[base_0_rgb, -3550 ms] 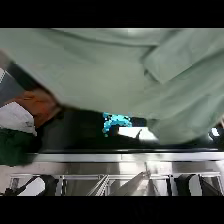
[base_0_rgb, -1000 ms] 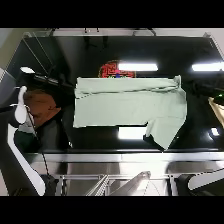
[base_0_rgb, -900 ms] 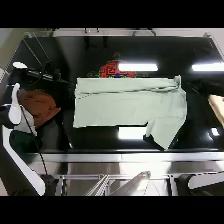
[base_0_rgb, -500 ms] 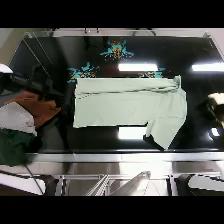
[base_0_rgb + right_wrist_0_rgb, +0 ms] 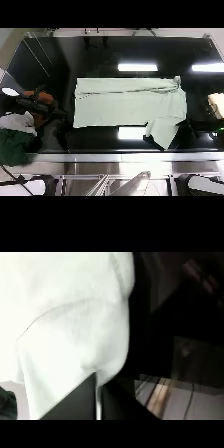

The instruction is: Fold the shirts.

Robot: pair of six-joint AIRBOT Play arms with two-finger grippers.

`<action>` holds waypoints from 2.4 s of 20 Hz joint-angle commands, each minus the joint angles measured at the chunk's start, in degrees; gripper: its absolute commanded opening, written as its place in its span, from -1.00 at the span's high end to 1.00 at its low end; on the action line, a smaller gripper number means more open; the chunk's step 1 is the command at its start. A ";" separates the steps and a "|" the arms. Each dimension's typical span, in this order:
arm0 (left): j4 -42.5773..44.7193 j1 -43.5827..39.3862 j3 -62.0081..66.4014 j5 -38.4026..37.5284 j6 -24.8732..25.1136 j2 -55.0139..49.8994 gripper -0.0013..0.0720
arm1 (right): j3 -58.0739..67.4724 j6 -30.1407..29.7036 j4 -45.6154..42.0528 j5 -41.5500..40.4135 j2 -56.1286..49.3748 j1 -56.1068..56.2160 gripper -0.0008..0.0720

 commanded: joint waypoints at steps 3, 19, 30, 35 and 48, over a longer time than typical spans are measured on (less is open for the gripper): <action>-0.20 -1.79 -0.87 7.45 0.46 -1.70 0.16 | -1.60 -8.59 12.48 -3.04 -1.33 4.76 0.93; -3.06 -12.66 15.06 -3.69 2.45 -18.60 0.92 | -1.60 -10.19 12.66 2.80 -0.94 4.94 0.93; -3.08 -1.88 16.74 -14.95 3.91 -9.60 0.91 | 0.42 -6.43 12.98 16.06 13.79 -15.23 0.94; -4.63 -2.08 15.82 -14.64 5.77 -7.08 0.91 | 0.81 -9.79 27.15 15.06 16.33 -13.16 0.94; -10.47 -8.26 54.01 -12.26 -3.32 -36.11 0.92 | 23.69 -12.90 28.96 -12.70 -12.59 10.93 0.93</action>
